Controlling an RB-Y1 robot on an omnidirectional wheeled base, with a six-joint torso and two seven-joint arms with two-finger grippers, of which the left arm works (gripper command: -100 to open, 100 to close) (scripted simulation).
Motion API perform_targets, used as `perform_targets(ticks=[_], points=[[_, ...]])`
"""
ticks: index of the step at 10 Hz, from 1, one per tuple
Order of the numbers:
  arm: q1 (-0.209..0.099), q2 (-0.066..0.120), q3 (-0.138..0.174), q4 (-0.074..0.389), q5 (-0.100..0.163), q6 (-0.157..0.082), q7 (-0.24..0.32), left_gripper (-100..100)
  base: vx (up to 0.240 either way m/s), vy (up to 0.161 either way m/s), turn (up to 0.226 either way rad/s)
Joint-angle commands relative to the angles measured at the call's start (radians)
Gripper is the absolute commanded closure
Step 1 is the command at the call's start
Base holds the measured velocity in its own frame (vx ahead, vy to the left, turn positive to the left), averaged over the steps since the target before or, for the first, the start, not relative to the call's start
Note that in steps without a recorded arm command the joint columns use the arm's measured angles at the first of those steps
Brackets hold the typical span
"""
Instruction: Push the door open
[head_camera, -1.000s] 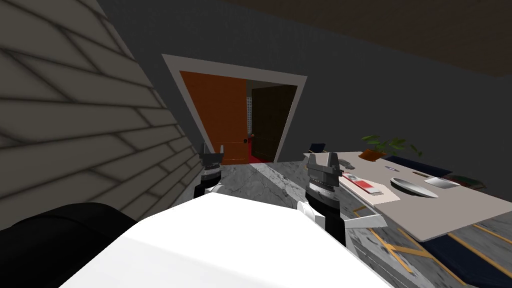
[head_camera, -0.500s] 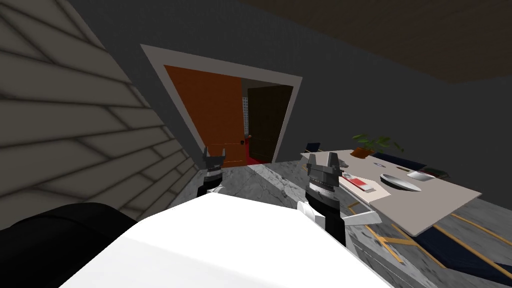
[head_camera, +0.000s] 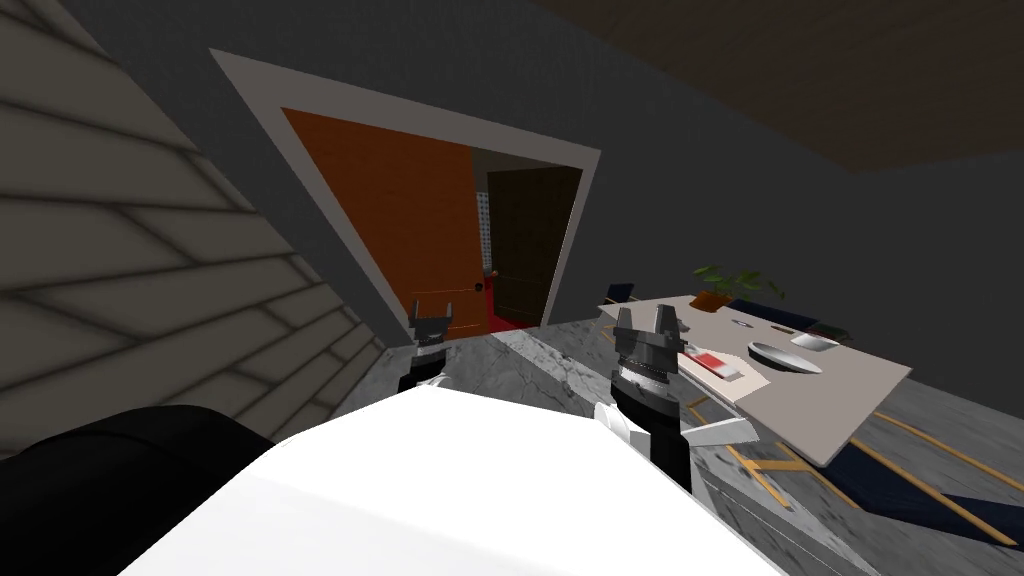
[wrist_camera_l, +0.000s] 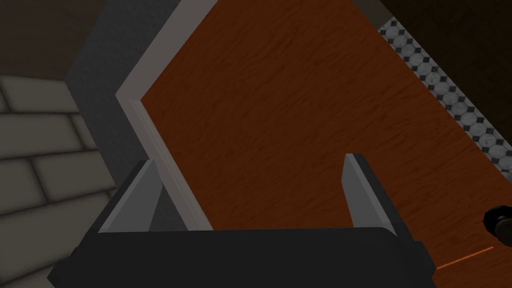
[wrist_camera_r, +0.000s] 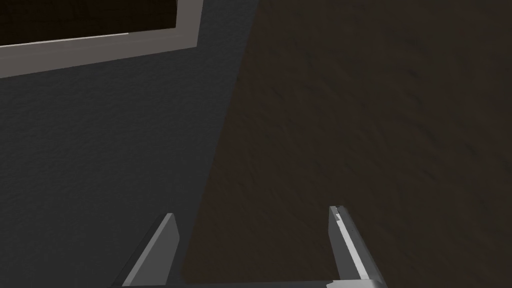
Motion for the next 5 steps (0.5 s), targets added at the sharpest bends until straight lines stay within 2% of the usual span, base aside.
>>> perform_targets(ticks=[1, 5], points=[[-0.009, 0.005, -0.003, 0.038, 0.026, -0.012, 0.024, -100, 0.099, 0.029, -0.094], [-0.016, 0.019, -0.013, 0.117, 0.091, -0.042, 0.082, -100, 0.089, 0.037, -0.123]])
